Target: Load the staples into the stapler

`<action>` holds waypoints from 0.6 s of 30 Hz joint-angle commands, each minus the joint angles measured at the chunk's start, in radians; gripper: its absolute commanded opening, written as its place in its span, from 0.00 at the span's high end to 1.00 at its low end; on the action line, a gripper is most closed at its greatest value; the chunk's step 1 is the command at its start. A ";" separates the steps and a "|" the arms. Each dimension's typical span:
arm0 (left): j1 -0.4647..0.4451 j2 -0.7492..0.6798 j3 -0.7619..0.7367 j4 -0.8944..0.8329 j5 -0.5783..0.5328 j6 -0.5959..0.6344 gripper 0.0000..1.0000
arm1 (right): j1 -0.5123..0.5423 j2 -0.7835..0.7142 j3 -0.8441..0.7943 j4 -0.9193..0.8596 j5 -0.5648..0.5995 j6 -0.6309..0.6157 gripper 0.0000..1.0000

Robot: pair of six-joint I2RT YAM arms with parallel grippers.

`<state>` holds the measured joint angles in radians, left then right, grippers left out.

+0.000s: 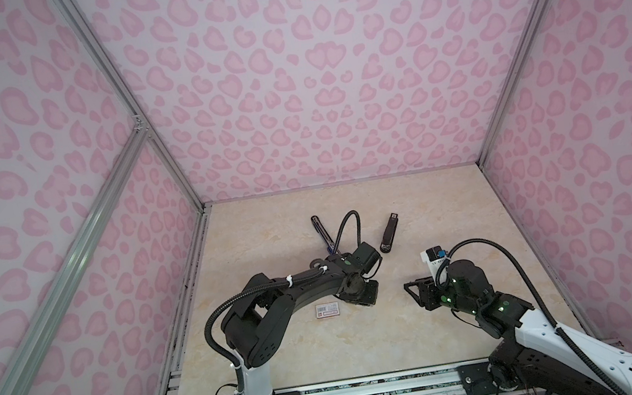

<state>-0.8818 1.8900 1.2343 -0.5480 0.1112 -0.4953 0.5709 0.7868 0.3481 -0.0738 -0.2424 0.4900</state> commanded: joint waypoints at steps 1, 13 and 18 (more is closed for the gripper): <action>0.001 0.011 0.013 -0.016 -0.010 0.005 0.79 | 0.000 -0.004 -0.007 0.000 0.008 0.004 0.52; 0.001 0.036 0.019 -0.022 -0.006 0.017 0.86 | -0.008 -0.001 -0.008 0.006 0.007 0.004 0.51; 0.001 0.041 0.015 -0.022 -0.006 0.020 0.92 | -0.009 0.000 -0.009 0.006 0.008 0.002 0.51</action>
<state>-0.8814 1.9221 1.2461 -0.5522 0.1047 -0.4847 0.5610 0.7856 0.3458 -0.0750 -0.2417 0.4900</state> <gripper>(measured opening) 0.085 0.485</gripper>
